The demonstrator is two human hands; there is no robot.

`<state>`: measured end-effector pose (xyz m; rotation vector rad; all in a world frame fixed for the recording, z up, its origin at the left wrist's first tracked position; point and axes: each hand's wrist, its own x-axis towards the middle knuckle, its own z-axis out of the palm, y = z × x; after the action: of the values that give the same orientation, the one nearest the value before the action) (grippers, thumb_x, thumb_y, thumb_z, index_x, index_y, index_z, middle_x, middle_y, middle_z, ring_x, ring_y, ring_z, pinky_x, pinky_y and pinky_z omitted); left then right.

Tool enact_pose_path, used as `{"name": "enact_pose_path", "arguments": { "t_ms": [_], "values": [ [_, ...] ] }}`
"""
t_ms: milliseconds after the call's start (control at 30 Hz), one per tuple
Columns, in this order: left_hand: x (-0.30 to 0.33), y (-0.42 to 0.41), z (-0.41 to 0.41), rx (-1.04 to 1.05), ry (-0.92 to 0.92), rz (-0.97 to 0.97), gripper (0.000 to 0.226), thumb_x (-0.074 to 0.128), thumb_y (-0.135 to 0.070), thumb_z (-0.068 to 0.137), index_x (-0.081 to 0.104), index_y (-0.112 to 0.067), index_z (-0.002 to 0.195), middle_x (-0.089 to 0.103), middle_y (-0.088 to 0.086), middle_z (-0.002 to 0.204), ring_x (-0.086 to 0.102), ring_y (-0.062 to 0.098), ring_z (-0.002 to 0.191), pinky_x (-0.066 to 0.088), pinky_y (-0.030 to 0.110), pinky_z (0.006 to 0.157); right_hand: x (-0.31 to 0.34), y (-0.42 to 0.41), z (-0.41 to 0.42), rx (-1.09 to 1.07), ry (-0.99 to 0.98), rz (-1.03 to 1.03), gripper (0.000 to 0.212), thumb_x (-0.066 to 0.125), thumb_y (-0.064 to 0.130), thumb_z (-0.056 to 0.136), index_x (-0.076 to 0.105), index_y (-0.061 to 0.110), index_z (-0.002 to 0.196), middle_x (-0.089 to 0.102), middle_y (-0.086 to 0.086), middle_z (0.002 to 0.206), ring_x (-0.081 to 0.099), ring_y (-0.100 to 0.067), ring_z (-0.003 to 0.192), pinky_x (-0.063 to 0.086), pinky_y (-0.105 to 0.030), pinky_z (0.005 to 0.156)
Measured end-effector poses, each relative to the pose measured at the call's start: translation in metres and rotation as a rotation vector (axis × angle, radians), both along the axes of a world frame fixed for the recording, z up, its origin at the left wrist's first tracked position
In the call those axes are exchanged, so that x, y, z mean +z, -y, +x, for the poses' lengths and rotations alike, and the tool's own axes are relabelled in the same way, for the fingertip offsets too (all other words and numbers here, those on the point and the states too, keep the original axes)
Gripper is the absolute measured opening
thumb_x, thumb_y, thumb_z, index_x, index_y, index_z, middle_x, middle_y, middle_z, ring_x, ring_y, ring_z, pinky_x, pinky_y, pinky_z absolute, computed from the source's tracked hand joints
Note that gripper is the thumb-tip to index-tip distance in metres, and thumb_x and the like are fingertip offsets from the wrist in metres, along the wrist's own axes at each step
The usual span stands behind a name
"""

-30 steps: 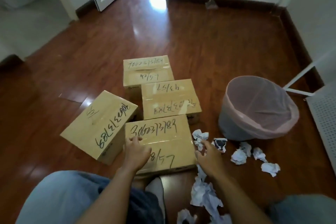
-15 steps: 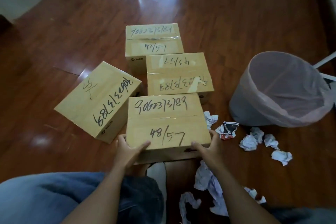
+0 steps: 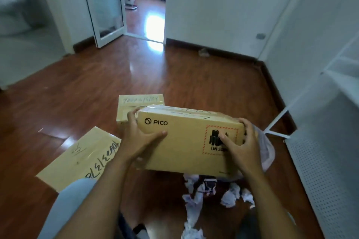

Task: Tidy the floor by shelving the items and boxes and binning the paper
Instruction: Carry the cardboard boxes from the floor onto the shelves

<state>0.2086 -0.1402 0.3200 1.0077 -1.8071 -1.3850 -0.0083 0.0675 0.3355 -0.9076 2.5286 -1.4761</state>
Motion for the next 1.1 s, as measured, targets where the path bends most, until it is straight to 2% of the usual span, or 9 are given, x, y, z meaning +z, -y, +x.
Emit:
{"name": "enact_pose_path", "arguments": {
  "t_ms": [67,167,267,433,500,600,767,867,1100],
  "values": [
    [0.039,-0.005,-0.023,-0.086,-0.064,-0.088,0.104,0.095,-0.025,0.058,0.028,-0.037,0.137,0.061,-0.011,0.109,0.061,0.001,0.096,0.05,0.016,0.079,0.045,-0.016,-0.012,-0.039,-0.084,-0.028,0.075,0.082,0.04,0.078,0.041,0.035,0.141,0.042,0.003,0.13,0.048,-0.016,0.12,0.048,-0.04,0.097],
    [0.092,-0.017,-0.058,-0.204,-0.143,-0.171,0.1,0.094,-0.033,0.057,0.031,-0.047,0.133,0.061,-0.008,0.115,0.061,0.011,0.103,0.052,0.034,0.086,0.114,-0.048,-0.024,-0.125,-0.185,-0.09,0.084,0.082,0.038,0.079,0.035,0.032,0.148,0.04,-0.001,0.14,0.046,-0.015,0.123,0.047,-0.04,0.1],
    [0.139,-0.035,-0.094,-0.316,-0.23,-0.219,0.099,0.091,-0.039,0.058,0.027,-0.047,0.133,0.054,-0.007,0.121,0.057,0.011,0.106,0.051,0.033,0.081,0.174,-0.084,-0.032,-0.249,-0.254,-0.141,0.096,0.084,0.042,0.076,0.027,0.03,0.153,0.041,0.001,0.144,0.049,-0.017,0.125,0.049,-0.046,0.101],
    [0.217,-0.077,-0.148,-0.434,-0.392,-0.3,0.102,0.089,-0.034,0.058,0.023,-0.041,0.135,0.048,-0.023,0.107,0.05,-0.006,0.094,0.046,0.021,0.079,0.252,-0.142,-0.034,-0.428,-0.402,-0.179,0.074,0.082,0.038,0.079,0.046,0.02,0.142,0.043,0.003,0.123,0.046,-0.011,0.112,0.048,-0.041,0.101],
    [0.247,-0.092,-0.166,-0.485,-0.434,-0.309,0.109,0.087,-0.041,0.053,0.022,-0.035,0.141,0.049,-0.021,0.108,0.054,0.0,0.096,0.048,0.028,0.087,0.278,-0.164,-0.03,-0.481,-0.454,-0.216,0.072,0.081,0.036,0.081,0.047,0.019,0.142,0.043,0.001,0.124,0.045,-0.011,0.112,0.047,-0.036,0.098],
    [0.287,-0.117,-0.188,-0.559,-0.501,-0.332,0.116,0.085,-0.044,0.054,0.017,-0.028,0.147,0.049,-0.02,0.111,0.055,0.0,0.097,0.048,0.025,0.084,0.315,-0.196,-0.022,-0.556,-0.545,-0.264,0.071,0.079,0.033,0.083,0.044,0.022,0.144,0.04,0.004,0.121,0.046,-0.012,0.111,0.043,-0.029,0.091],
    [0.334,-0.163,-0.223,-0.689,-0.644,-0.35,0.103,0.087,-0.043,0.061,0.022,-0.036,0.14,0.055,-0.012,0.121,0.059,0.008,0.107,0.056,0.037,0.086,0.357,-0.251,-0.01,-0.66,-0.688,-0.346,0.069,0.079,0.033,0.082,0.044,0.032,0.142,0.041,0.007,0.12,0.05,0.006,0.097,0.04,-0.013,0.082],
    [0.353,-0.19,-0.249,-0.748,-0.684,-0.329,0.109,0.089,-0.056,0.055,0.021,-0.034,0.137,0.057,-0.009,0.12,0.06,0.013,0.109,0.055,0.042,0.09,0.369,-0.28,-0.007,-0.73,-0.755,-0.363,0.07,0.08,0.033,0.082,0.044,0.034,0.142,0.041,0.007,0.118,0.047,0.015,0.098,0.037,-0.006,0.079],
    [0.374,-0.257,-0.317,-0.947,-0.684,-0.327,0.096,0.083,-0.042,0.062,0.024,-0.029,0.137,0.056,-0.013,0.117,0.058,0.002,0.104,0.053,0.029,0.081,0.361,-0.33,-0.014,-0.925,-0.891,-0.286,0.082,0.078,0.026,0.086,0.032,0.02,0.155,0.035,0.004,0.12,0.035,0.027,0.104,0.026,0.012,0.082]
  ]
}}
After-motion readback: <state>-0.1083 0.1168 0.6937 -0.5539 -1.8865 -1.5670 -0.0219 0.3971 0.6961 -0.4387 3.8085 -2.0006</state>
